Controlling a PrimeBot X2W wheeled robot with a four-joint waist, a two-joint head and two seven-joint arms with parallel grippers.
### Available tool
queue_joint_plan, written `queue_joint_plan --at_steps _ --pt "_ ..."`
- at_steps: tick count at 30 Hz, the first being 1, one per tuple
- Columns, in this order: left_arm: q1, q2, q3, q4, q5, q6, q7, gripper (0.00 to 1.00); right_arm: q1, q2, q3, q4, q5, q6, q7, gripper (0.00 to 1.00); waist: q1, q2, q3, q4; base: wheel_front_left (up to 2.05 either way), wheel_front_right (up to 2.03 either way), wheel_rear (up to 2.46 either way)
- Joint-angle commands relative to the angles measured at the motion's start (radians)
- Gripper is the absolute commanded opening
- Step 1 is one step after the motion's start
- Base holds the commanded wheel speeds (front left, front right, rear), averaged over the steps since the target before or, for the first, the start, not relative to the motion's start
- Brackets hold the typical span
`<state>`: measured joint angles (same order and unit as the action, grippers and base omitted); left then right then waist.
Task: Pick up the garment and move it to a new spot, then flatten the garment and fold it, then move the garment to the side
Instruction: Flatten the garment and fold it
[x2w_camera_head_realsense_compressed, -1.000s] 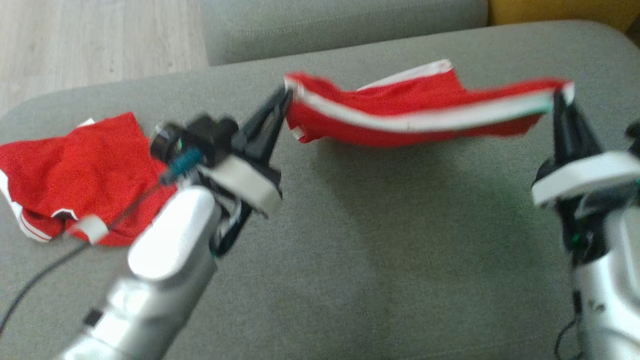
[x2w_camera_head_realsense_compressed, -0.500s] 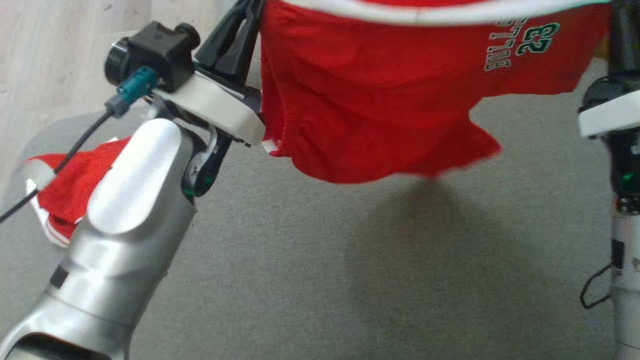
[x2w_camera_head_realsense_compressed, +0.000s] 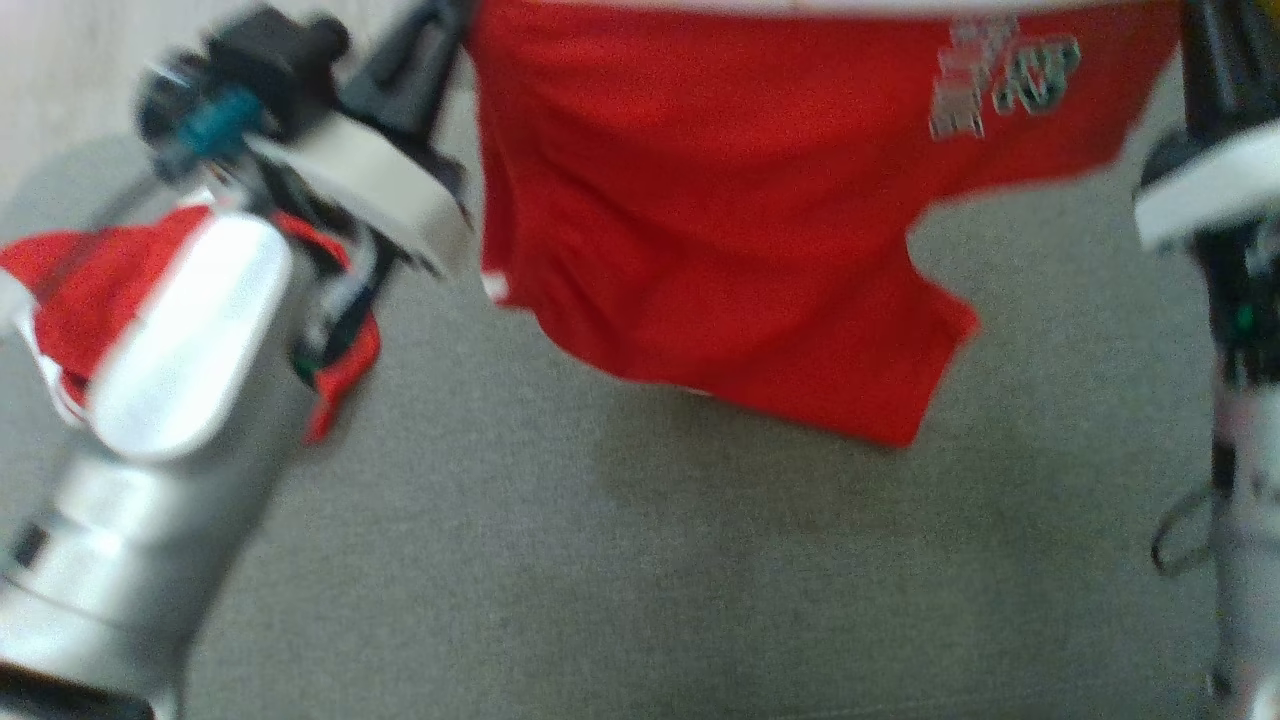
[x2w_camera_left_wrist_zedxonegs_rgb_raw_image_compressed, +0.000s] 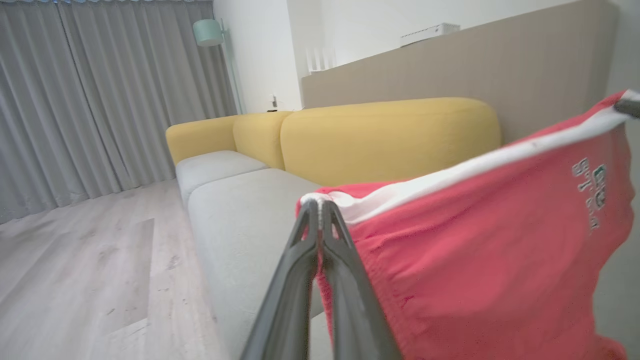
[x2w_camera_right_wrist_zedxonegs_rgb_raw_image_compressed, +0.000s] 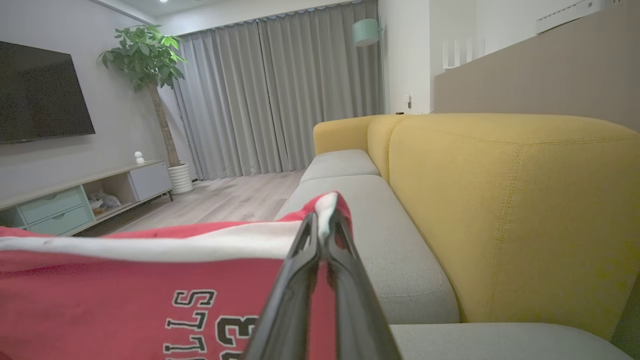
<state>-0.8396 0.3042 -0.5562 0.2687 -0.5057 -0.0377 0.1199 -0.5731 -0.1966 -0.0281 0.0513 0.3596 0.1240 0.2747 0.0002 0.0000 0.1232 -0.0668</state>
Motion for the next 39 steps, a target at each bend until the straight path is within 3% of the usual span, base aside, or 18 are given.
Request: queue_joint_plan --at_steps 1,7,11,17,23,30,35,39 --pt "-0.112 0.056 0.055 0.003 0.015 -0.006 -0.005 0.00 -0.123 0.010 0.028 0.002 -0.013 0.007 -0.017 0.00 -0.0002 0.0000 0.090 -0.020 0.00 0.00 0.00" --pt "-0.370 0.059 0.053 0.205 0.062 -0.050 -0.043 0.00 -0.462 0.060 0.073 0.314 -0.088 0.007 -0.118 0.00 -0.0002 0.0000 0.209 -0.054 0.00 0.00 0.00" --pt "-0.558 0.042 0.061 0.357 0.096 -0.058 -0.117 0.00 -0.674 0.090 0.056 0.533 -0.146 0.007 -0.240 0.00 -0.0002 0.0000 0.240 -0.068 0.00 0.00 0.00" --pt "-0.706 -0.015 0.066 0.539 0.109 -0.062 -0.258 0.00 -0.829 0.111 0.018 0.766 -0.194 0.007 -0.403 0.00 -0.0002 0.0000 0.256 -0.064 0.00 0.00 0.00" --pt "-0.674 -0.073 0.021 0.637 0.092 -0.084 -0.330 0.00 -0.806 0.093 0.039 0.917 -0.199 0.007 -0.449 0.00 -0.0002 0.0000 0.268 -0.050 0.00 0.00 0.00" --pt "-0.479 -0.130 -0.118 0.667 0.039 -0.092 -0.370 0.00 -0.673 0.023 0.142 1.068 -0.186 0.007 -0.446 0.00 -0.0002 0.0000 0.258 -0.022 0.00 0.00 0.00" --pt "-0.316 -0.092 -0.243 0.592 -0.026 -0.093 -0.378 0.00 -0.572 -0.020 0.254 1.105 -0.092 0.007 -0.342 0.00 -0.0002 0.0000 0.211 -0.010 0.00 0.00 0.00" --pt "-0.201 -0.038 -0.335 0.520 -0.077 -0.093 -0.380 0.00 -0.479 -0.086 0.386 1.048 0.004 0.007 -0.241 0.00 -0.0002 0.0000 0.151 -0.003 0.00 0.00 0.00"
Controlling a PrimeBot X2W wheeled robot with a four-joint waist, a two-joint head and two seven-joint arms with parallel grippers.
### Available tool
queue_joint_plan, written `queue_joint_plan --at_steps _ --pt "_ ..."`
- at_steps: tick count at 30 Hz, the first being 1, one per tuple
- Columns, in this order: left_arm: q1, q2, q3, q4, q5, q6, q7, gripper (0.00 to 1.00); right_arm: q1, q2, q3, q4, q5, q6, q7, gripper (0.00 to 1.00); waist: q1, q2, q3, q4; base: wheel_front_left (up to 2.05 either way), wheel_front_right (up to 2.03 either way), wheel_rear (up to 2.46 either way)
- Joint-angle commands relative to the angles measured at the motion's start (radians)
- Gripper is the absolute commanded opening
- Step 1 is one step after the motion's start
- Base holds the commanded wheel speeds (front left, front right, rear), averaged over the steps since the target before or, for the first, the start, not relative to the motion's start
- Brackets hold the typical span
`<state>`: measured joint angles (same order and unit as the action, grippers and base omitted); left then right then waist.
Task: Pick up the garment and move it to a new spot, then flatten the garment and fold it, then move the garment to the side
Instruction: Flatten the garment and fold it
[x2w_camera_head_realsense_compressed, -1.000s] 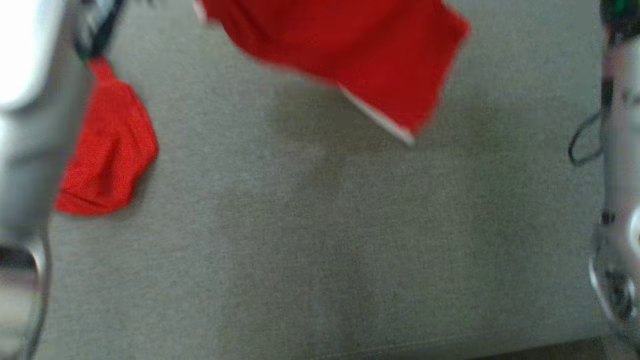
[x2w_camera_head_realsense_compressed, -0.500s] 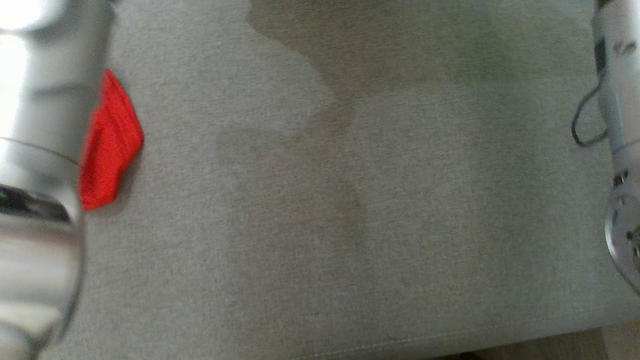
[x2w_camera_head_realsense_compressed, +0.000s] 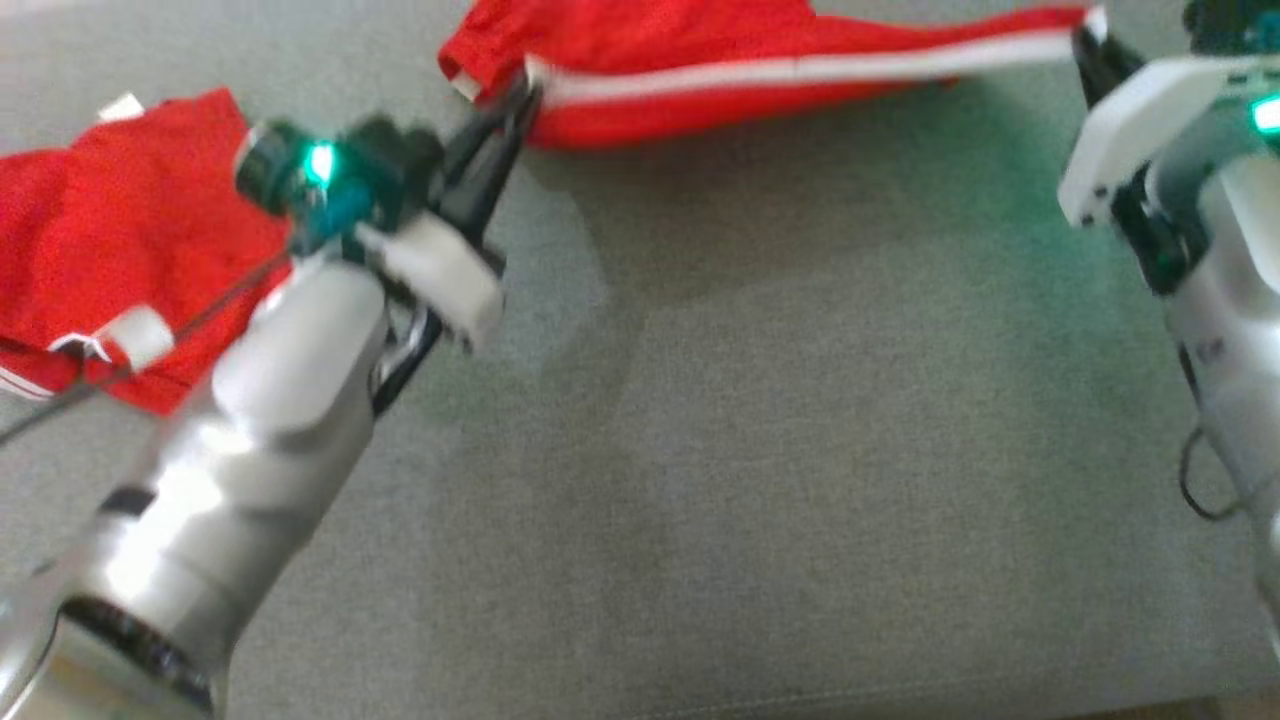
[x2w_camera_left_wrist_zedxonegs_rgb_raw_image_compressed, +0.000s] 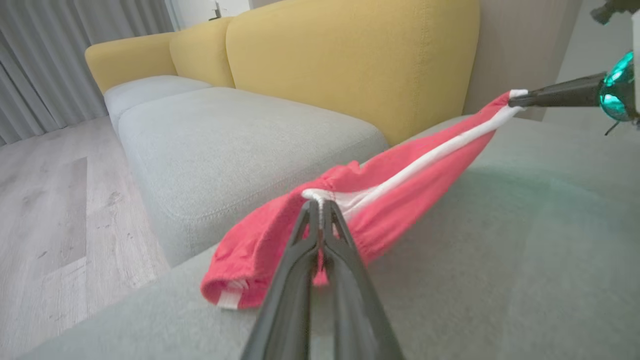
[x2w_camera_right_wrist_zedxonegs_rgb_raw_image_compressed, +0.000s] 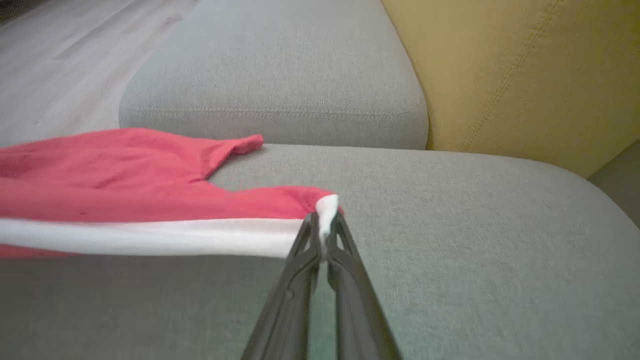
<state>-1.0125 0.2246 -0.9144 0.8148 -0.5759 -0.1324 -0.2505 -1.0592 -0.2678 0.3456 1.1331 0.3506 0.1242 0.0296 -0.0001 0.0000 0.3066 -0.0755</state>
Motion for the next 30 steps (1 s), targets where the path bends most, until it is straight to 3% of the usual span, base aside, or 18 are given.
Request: queue_joint_plan --at_steps 1,8,15,24,30 --pt "-0.005 0.055 0.007 -0.042 -0.019 0.002 -0.009 0.00 0.032 -0.036 0.044 -0.058 0.042 0.007 0.030 0.00 0.0001 0.0000 -0.047 0.006 0.00 0.00 0.00" --pt "0.130 0.117 -0.076 -0.142 -0.064 0.002 0.009 0.00 0.196 -0.219 0.206 -0.251 0.250 0.007 0.199 0.00 0.0001 0.0000 -0.152 0.006 0.00 0.00 0.00" --pt "0.284 0.132 -0.122 -0.269 -0.090 0.032 0.054 0.00 0.366 -0.352 0.253 -0.431 0.402 0.007 0.322 0.00 0.0001 0.0000 -0.243 -0.001 0.00 0.00 0.00" --pt "0.466 0.190 -0.171 -0.517 -0.129 0.110 0.145 0.00 0.618 -0.502 0.203 -0.662 0.503 0.007 0.479 0.00 0.0001 0.0000 -0.312 0.001 0.00 0.00 0.00" --pt "0.473 0.207 -0.148 -0.600 -0.137 0.164 0.160 0.00 0.666 -0.506 0.082 -0.750 0.451 0.007 0.457 0.00 0.0001 0.0000 -0.283 0.015 0.00 0.00 0.00"
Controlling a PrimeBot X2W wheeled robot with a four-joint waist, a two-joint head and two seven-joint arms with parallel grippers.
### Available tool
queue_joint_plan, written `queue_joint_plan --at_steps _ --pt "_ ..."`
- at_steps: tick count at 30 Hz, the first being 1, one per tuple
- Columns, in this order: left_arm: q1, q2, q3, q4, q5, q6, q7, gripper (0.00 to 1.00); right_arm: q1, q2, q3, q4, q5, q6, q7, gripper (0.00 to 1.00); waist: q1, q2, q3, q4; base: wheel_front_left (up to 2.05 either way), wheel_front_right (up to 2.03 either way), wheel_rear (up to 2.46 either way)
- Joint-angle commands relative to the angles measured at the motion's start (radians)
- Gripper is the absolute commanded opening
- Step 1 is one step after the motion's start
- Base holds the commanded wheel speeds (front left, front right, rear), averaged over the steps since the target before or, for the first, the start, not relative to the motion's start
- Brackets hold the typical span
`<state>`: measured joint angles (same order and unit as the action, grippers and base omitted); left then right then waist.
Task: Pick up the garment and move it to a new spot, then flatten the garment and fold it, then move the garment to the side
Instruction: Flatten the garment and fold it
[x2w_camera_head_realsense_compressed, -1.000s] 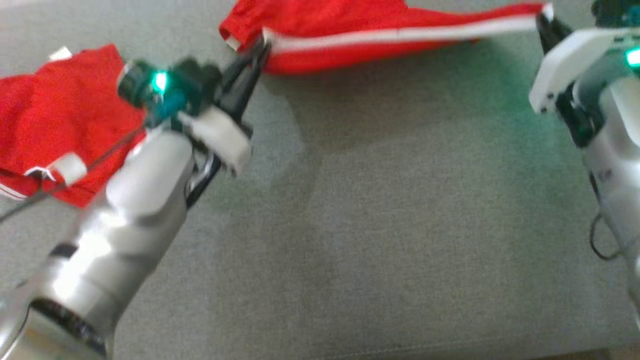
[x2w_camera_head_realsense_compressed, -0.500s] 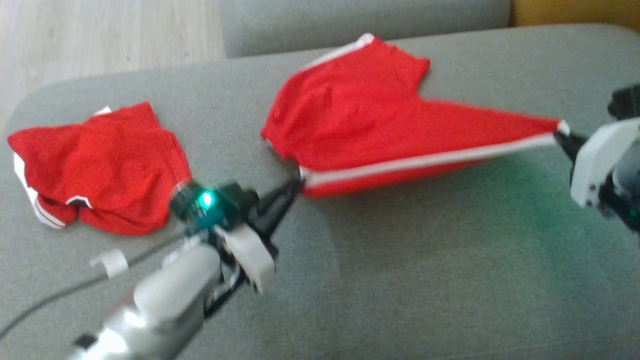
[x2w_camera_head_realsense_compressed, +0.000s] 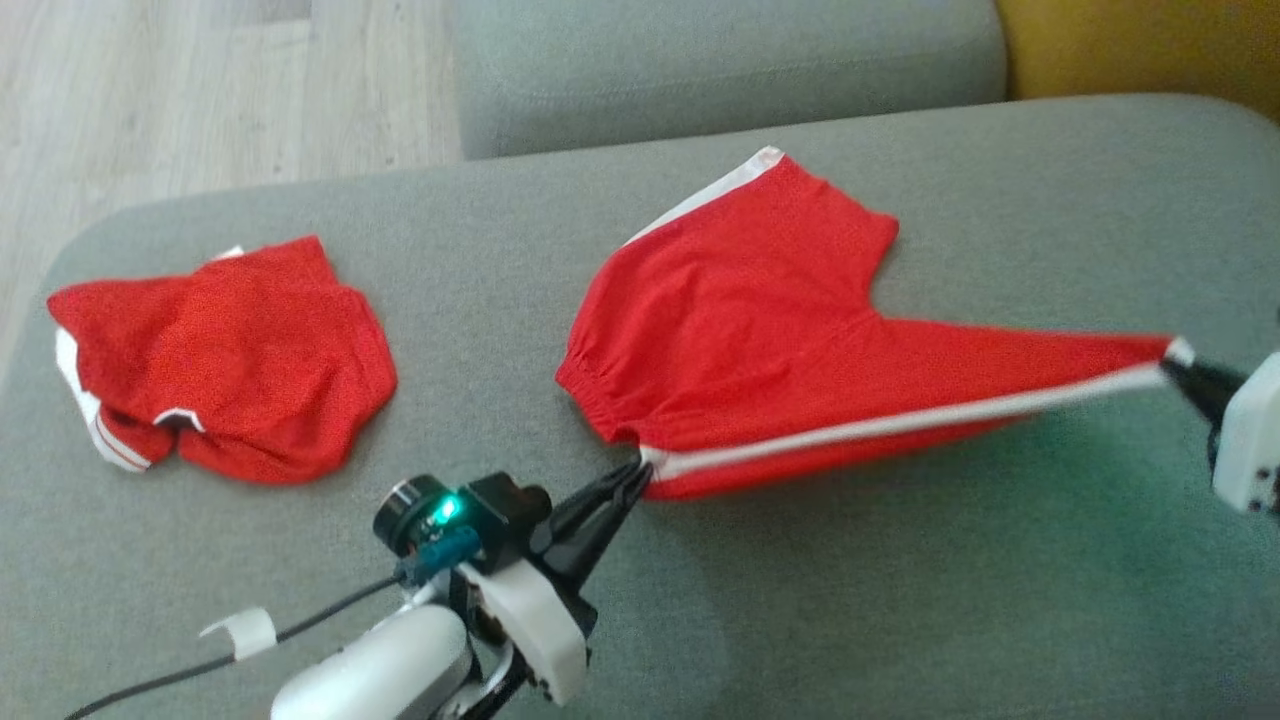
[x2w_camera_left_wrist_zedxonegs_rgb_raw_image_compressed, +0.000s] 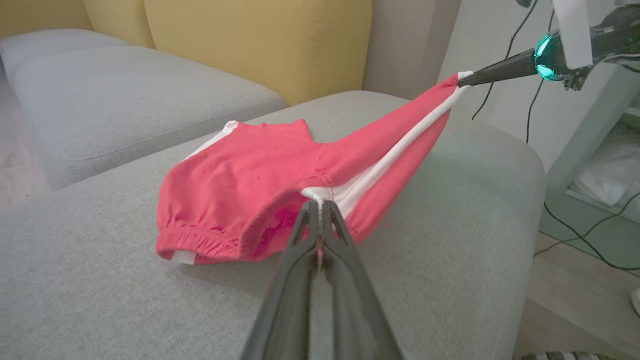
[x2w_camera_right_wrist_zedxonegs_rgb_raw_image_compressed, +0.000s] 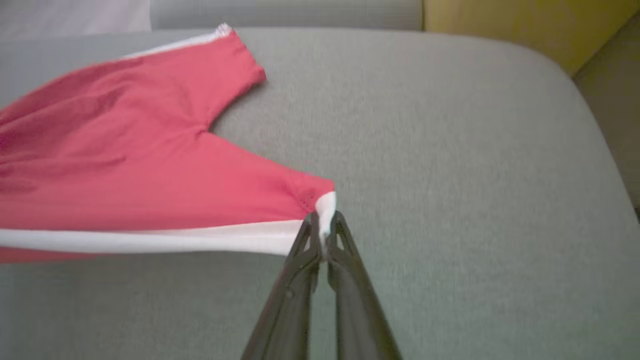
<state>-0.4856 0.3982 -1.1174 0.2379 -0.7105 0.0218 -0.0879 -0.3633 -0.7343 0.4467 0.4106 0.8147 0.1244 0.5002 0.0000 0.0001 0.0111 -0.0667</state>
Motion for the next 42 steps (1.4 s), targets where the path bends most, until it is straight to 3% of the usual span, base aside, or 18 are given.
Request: queue_joint_plan --at_steps 1,9,18,32,42 --pt "-0.061 0.033 0.061 -0.031 -0.003 0.018 -0.002 0.00 -0.033 -0.029 -0.043 -0.040 -0.036 0.006 -0.023 0.00 0.0000 -0.0001 0.024 0.011 0.00 0.00 0.00" --pt "-0.164 0.009 0.110 -0.024 0.008 0.048 0.000 0.00 -0.185 0.130 -0.193 -0.070 -0.245 0.006 -0.085 0.00 0.0000 -0.0001 0.170 0.072 0.00 0.00 0.00" --pt "-0.282 -0.059 0.141 0.055 0.011 0.039 -0.018 0.00 -0.423 0.226 -0.189 0.074 -0.397 0.006 -0.155 0.00 0.0000 -0.0001 0.309 0.151 0.00 0.00 0.00" --pt "-0.411 -0.158 0.129 0.185 0.037 0.006 -0.044 0.00 -0.704 0.270 -0.099 0.411 -0.475 0.006 -0.318 0.00 0.0000 -0.0001 0.431 0.239 0.00 0.00 0.00" --pt "-0.450 -0.199 0.125 0.243 0.041 -0.007 -0.075 0.00 -0.795 0.279 -0.044 0.553 -0.460 0.006 -0.382 0.00 0.0000 -0.0001 0.470 0.267 0.00 0.00 0.00"
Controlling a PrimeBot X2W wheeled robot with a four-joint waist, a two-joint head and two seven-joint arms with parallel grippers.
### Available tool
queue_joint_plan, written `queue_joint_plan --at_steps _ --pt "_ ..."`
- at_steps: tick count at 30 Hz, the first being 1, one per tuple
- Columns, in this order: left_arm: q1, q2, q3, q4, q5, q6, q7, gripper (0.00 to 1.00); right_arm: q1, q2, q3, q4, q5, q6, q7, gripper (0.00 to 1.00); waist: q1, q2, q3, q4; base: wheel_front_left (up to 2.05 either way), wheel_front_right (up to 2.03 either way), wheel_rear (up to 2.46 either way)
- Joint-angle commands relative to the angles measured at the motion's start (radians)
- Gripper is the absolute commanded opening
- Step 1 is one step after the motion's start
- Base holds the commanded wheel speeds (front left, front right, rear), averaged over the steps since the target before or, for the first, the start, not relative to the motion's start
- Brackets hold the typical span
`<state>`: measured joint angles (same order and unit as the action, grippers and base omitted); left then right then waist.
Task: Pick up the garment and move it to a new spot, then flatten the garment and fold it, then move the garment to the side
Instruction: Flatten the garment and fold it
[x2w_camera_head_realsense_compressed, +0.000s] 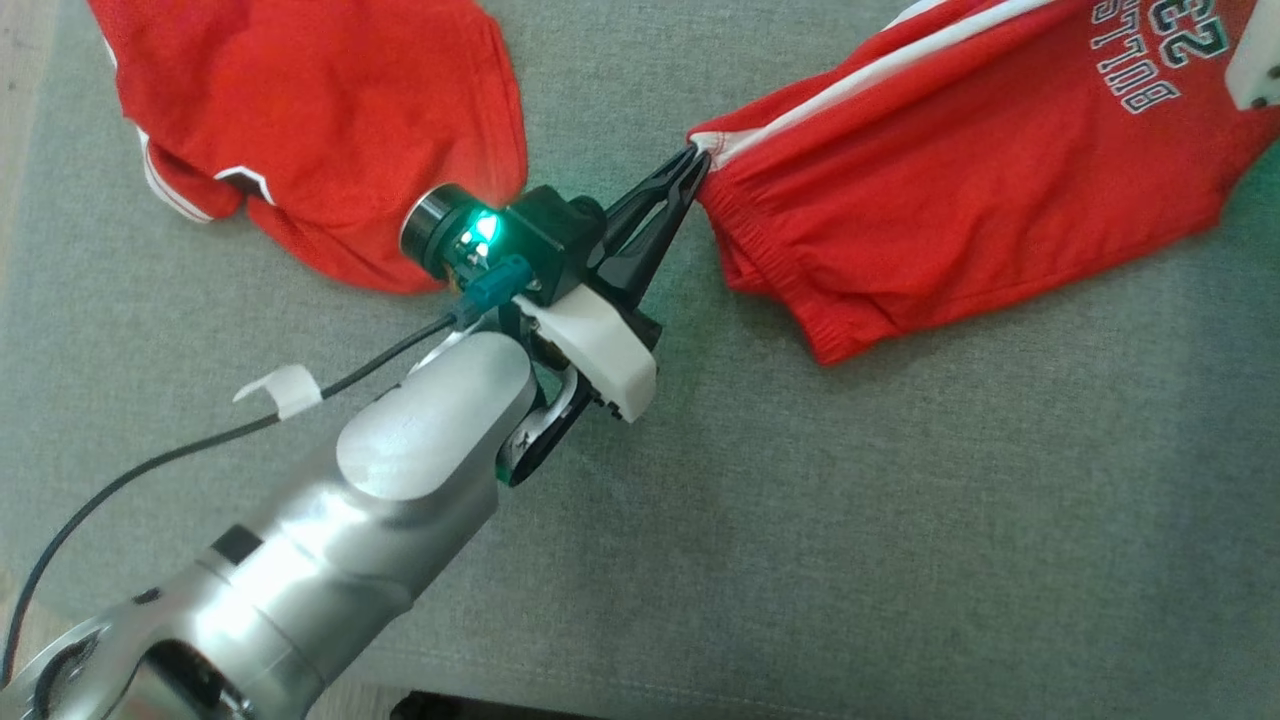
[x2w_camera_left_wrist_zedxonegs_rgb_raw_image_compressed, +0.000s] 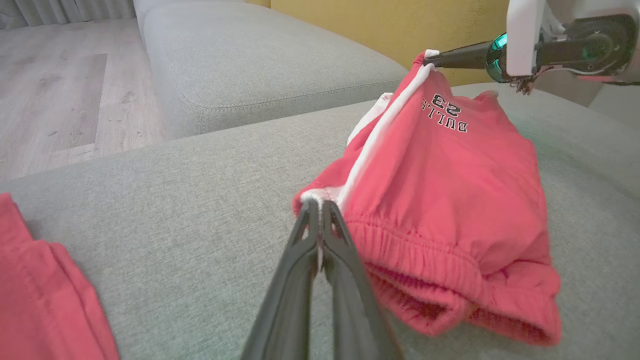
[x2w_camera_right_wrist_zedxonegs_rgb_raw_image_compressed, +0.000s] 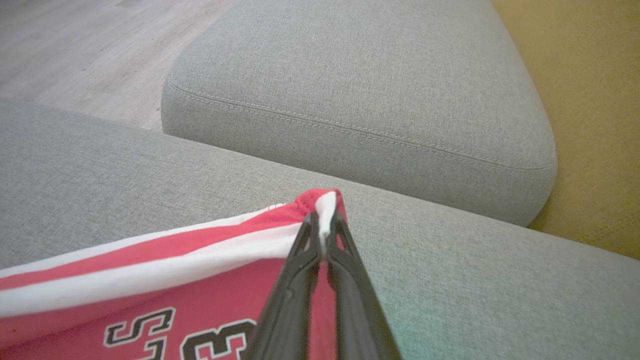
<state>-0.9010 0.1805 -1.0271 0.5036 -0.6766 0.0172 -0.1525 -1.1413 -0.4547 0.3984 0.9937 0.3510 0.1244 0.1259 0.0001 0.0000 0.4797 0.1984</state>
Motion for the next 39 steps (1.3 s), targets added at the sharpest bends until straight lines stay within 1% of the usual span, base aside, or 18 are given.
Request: queue_joint_plan --at_steps 1,4,5,6,7,8,14,20,22,25,29,33,36,39 --pt "-0.038 0.016 0.034 -0.017 0.007 -0.004 -0.013 0.00 -0.025 0.000 0.010 -0.018 0.007 0.006 -0.013 0.00 -0.0001 0.0000 0.005 0.004 0.00 0.00 0.00" --pt "-0.049 0.007 0.035 -0.002 0.006 -0.007 -0.021 0.00 -0.050 -0.005 0.024 0.021 0.012 0.006 -0.025 0.00 -0.0001 0.0000 0.013 0.011 0.00 0.00 0.00" --pt "-0.052 0.004 0.037 0.003 0.006 -0.005 -0.025 0.00 -0.057 -0.006 0.027 0.034 0.011 0.006 -0.030 0.13 -0.0001 0.0000 0.014 0.014 0.00 0.00 0.00" --pt "-0.055 0.002 0.040 0.008 0.006 -0.001 -0.030 0.00 -0.063 -0.005 0.026 0.051 0.015 0.006 -0.030 1.00 -0.0001 0.0000 0.016 0.015 0.00 0.00 0.00" --pt "-0.058 0.000 0.043 0.013 0.006 0.003 -0.033 0.41 -0.071 -0.006 0.028 0.060 0.014 0.006 -0.041 1.00 -0.0001 0.0000 0.018 0.017 0.00 0.00 0.00" --pt "-0.060 -0.003 0.044 0.018 0.007 0.005 -0.037 1.00 -0.080 -0.007 0.023 0.072 0.016 0.006 -0.054 1.00 -0.0001 0.0000 0.019 0.020 0.00 0.00 0.00" --pt "-0.065 -0.011 0.061 0.045 0.000 0.015 -0.062 1.00 -0.110 -0.003 -0.005 0.122 0.049 0.006 -0.134 1.00 -0.0001 0.0000 0.001 0.023 0.00 0.00 0.00" --pt "-0.047 0.006 0.096 0.060 -0.008 0.035 -0.089 1.00 -0.088 0.021 -0.043 0.121 0.123 0.006 -0.257 1.00 -0.0001 0.0000 -0.059 -0.003 0.00 0.00 0.00" --pt "-0.036 0.019 0.119 0.058 -0.009 0.051 -0.097 1.00 -0.059 0.035 -0.051 0.101 0.157 0.006 -0.306 1.00 -0.0001 0.0000 -0.087 -0.018 0.00 0.00 0.00" --pt "-0.017 0.049 0.150 0.038 0.031 0.094 -0.107 1.00 0.004 0.061 -0.060 0.055 0.205 0.006 -0.358 1.00 -0.0001 0.0000 -0.137 -0.048 0.00 0.00 0.00" --pt "0.070 0.074 0.245 -0.037 0.053 0.143 -0.109 1.00 0.130 0.102 -0.064 -0.060 0.250 0.006 -0.384 1.00 -0.0001 0.0000 -0.206 -0.093 0.00 0.00 0.00" --pt "0.214 0.095 0.369 -0.134 0.087 0.195 -0.109 1.00 0.305 0.150 -0.117 -0.252 0.252 0.006 -0.387 1.00 -0.0001 0.0000 -0.265 -0.146 0.00 0.00 0.00" --pt "0.346 0.087 0.450 -0.201 0.110 0.214 -0.109 1.00 0.472 0.200 -0.168 -0.393 0.201 0.006 -0.387 1.00 -0.0001 0.0000 -0.298 -0.175 0.00 0.00 0.00" --pt "0.464 0.076 0.508 -0.248 0.156 0.214 -0.109 1.00 0.643 0.261 -0.209 -0.503 0.134 0.006 -0.387 1.00 -0.0001 0.0000 -0.324 -0.195 0.00 0.00 0.00"
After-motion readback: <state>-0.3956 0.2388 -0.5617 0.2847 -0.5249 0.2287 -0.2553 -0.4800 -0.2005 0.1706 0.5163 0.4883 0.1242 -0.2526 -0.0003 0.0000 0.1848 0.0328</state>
